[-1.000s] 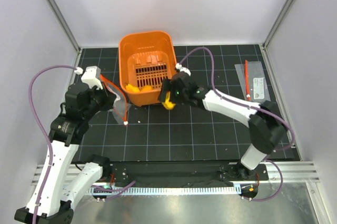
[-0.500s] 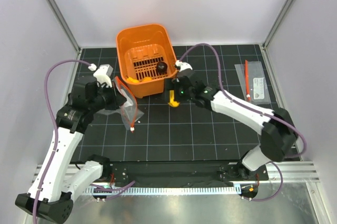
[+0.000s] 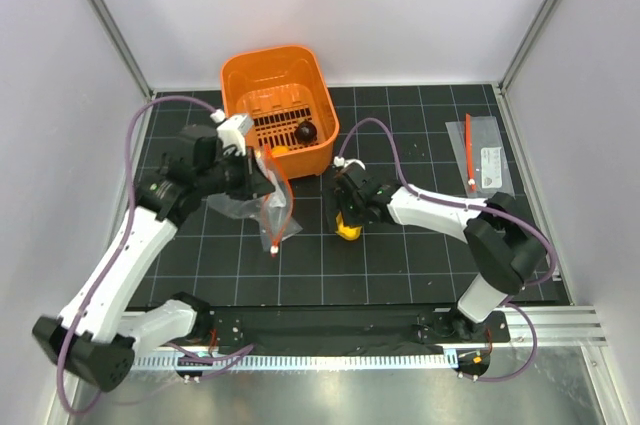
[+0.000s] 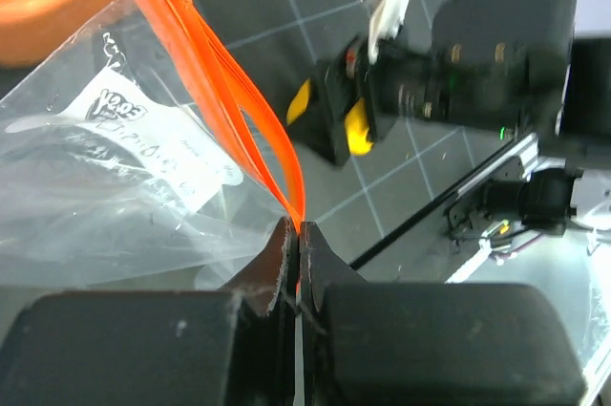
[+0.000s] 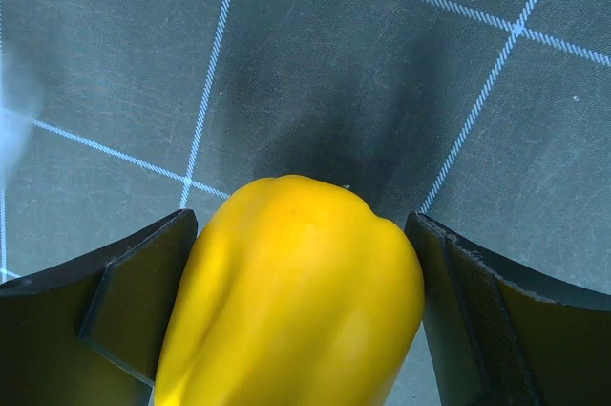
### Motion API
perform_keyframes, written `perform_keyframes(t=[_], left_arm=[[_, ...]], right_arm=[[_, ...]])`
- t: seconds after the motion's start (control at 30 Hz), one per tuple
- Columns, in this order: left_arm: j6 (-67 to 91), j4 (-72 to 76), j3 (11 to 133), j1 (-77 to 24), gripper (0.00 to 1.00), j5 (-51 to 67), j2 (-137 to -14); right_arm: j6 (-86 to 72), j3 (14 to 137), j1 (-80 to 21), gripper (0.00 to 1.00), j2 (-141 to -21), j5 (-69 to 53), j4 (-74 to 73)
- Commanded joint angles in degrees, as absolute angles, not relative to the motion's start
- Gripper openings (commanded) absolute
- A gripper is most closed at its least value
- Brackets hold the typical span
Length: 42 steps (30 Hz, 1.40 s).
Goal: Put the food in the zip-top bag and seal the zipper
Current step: Place the fake fruit at the center of the board, then pick up the fake fruit from the center of the board.
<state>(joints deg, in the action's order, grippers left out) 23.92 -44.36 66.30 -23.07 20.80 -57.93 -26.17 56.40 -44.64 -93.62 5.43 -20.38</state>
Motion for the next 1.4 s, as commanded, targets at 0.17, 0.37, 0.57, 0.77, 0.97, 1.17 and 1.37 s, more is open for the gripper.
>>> perform_keyframes(t=[0.17, 0.37, 0.57, 0.77, 0.97, 1.17, 1.37], left_arm=[[22.42, -33.39, 68.12, -22.94, 0.01, 23.73, -66.18], [17.49, -34.54, 64.96, -22.94, 0.01, 15.13, -63.28], [16.96, -34.89, 64.16, -22.94, 0.00, 11.69, -63.63], [16.79, -34.89, 64.16, -22.94, 0.00, 12.30, -63.54], [16.87, -34.98, 64.07, -22.94, 0.00, 12.75, -62.93], [16.79, -35.07, 64.07, -22.85, 0.00, 12.74, -63.37], [16.87, -35.24, 64.07, -22.94, 0.00, 12.48, -63.28]], right_arm=[[-25.75, 58.53, -45.62, 0.38, -95.01, 7.47, -18.72], [-25.84, 59.24, -46.67, 0.78, -95.54, 6.51, -18.63], [-26.19, 59.59, -48.16, 1.00, -94.05, 8.43, -20.47], [-27.16, 59.15, -48.69, 1.00, -90.88, 8.09, -19.44], [-26.89, 57.66, -48.69, 1.00, -87.11, 8.61, -18.11], [-25.58, 59.14, -51.22, 1.00, -85.87, 10.71, -25.20], [-26.10, 62.31, -57.47, 0.99, -87.19, 17.11, -31.89]])
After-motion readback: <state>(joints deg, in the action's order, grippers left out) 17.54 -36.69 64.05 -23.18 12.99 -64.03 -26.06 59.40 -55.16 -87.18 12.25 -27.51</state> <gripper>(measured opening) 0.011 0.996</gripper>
